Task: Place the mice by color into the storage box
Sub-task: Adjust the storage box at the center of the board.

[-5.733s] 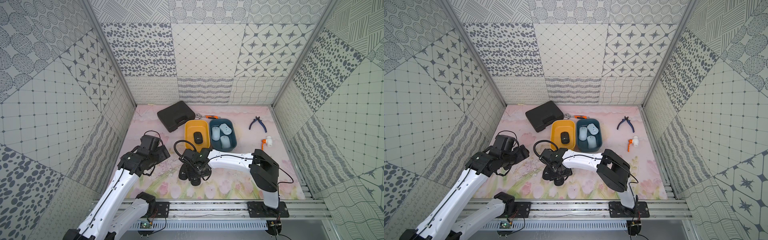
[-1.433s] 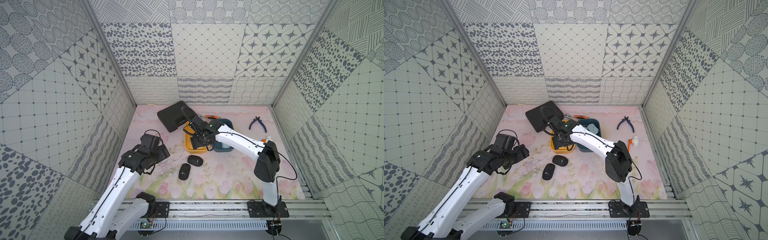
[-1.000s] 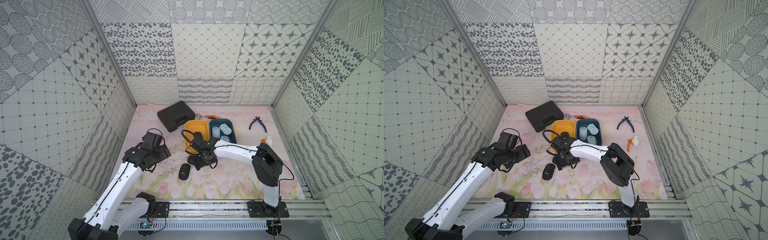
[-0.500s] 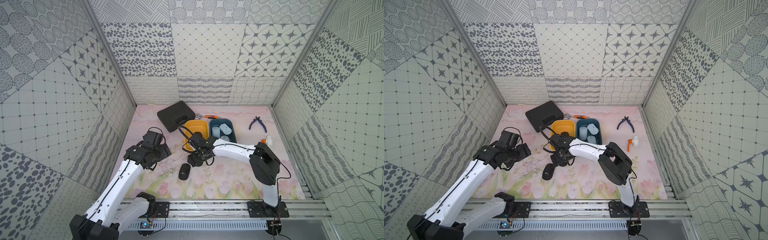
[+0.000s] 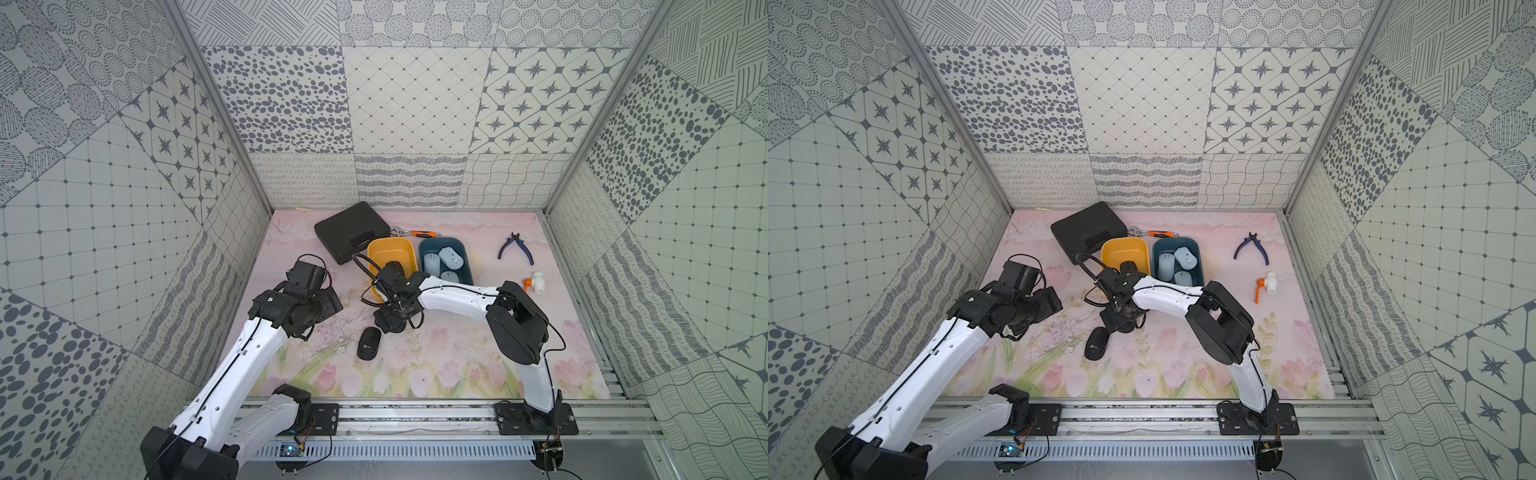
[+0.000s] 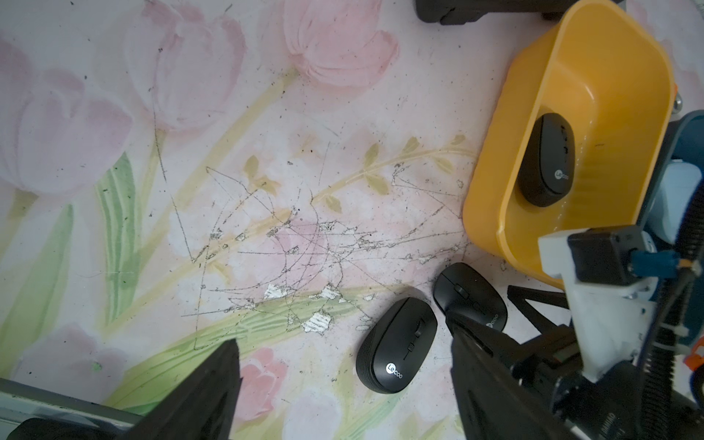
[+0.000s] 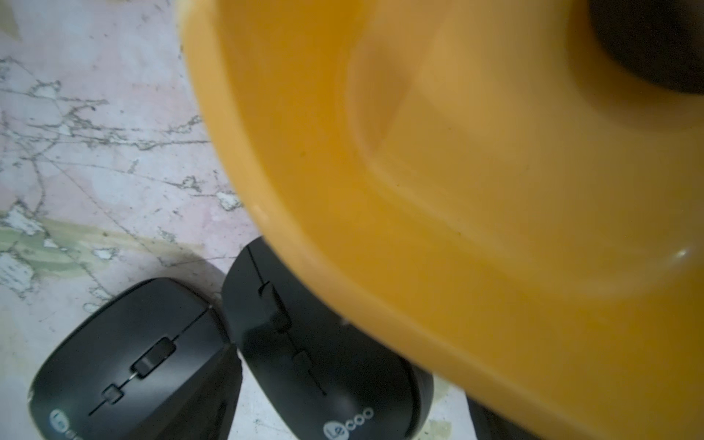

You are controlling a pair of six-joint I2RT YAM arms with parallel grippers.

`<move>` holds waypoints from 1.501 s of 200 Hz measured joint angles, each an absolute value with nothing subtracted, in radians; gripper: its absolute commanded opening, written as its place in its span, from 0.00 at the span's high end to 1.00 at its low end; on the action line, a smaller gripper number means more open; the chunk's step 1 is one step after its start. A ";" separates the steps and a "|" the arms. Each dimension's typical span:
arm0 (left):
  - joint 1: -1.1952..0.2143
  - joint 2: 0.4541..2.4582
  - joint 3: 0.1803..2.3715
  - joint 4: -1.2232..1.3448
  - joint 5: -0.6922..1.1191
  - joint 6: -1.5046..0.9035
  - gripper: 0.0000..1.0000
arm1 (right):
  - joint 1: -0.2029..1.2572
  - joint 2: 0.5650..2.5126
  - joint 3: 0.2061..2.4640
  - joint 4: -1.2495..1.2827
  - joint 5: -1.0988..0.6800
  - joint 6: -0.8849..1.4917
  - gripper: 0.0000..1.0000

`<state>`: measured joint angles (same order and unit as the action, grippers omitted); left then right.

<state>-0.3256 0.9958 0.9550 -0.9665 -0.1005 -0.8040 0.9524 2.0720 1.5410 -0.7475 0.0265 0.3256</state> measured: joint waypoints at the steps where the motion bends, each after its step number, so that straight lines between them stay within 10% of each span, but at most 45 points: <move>1: -0.326 0.996 0.955 -0.966 -0.101 -0.804 0.11 | 0.952 2.073 1.541 -0.747 0.027 0.325 0.06; 251: -0.324 0.971 0.946 -0.960 -0.101 -0.805 0.11 | 0.960 2.062 1.494 -0.725 0.056 0.358 0.28; 300: -0.321 0.971 0.946 -0.960 -0.101 -0.805 0.11 | 0.965 2.046 1.489 -0.735 0.077 0.358 0.17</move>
<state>-0.3206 0.9710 0.9459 -0.9596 -0.1005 -0.8047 0.9649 2.0460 1.4895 -0.7353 0.0769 0.3584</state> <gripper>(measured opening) 0.893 0.813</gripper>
